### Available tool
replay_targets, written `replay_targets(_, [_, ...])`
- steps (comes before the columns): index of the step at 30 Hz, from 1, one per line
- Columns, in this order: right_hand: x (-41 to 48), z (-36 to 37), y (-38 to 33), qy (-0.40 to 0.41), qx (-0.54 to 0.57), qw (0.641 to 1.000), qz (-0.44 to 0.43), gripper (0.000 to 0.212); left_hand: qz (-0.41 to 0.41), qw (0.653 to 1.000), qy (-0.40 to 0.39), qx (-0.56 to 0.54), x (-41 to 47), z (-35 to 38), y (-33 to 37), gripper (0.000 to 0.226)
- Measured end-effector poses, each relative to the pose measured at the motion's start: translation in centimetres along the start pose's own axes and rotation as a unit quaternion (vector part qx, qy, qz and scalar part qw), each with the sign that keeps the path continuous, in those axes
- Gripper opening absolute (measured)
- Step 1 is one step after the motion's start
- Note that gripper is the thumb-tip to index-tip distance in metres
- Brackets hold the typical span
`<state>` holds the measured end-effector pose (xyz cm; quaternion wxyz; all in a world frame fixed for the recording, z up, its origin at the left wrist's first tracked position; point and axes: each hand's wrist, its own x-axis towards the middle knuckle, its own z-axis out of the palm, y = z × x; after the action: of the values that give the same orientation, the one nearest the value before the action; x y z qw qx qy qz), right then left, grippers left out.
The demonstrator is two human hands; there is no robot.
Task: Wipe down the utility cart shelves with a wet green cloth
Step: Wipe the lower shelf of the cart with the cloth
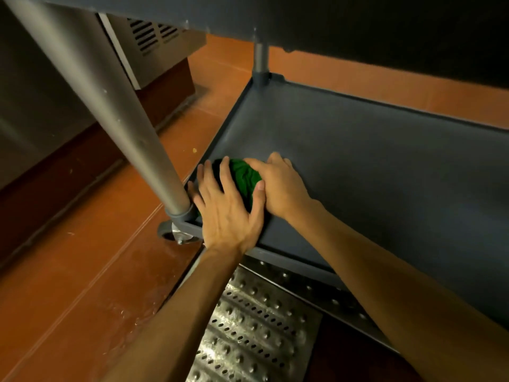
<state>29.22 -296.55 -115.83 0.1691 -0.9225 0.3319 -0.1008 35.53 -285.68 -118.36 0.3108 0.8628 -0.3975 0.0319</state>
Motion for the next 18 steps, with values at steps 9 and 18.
replay_targets(9, [0.6, 0.5, -0.4, -0.005, -0.004, 1.0, 0.016, 0.046, -0.019, 1.0, -0.004, -0.024, 0.1, 0.1, 0.0, 0.077])
replay_targets(18, [-3.4, -0.8, -0.9, -0.061, 0.05, 0.997, 0.023, 0.046, -0.003, 0.997, 0.025, -0.067, 0.0, -0.2, -0.4, 0.072])
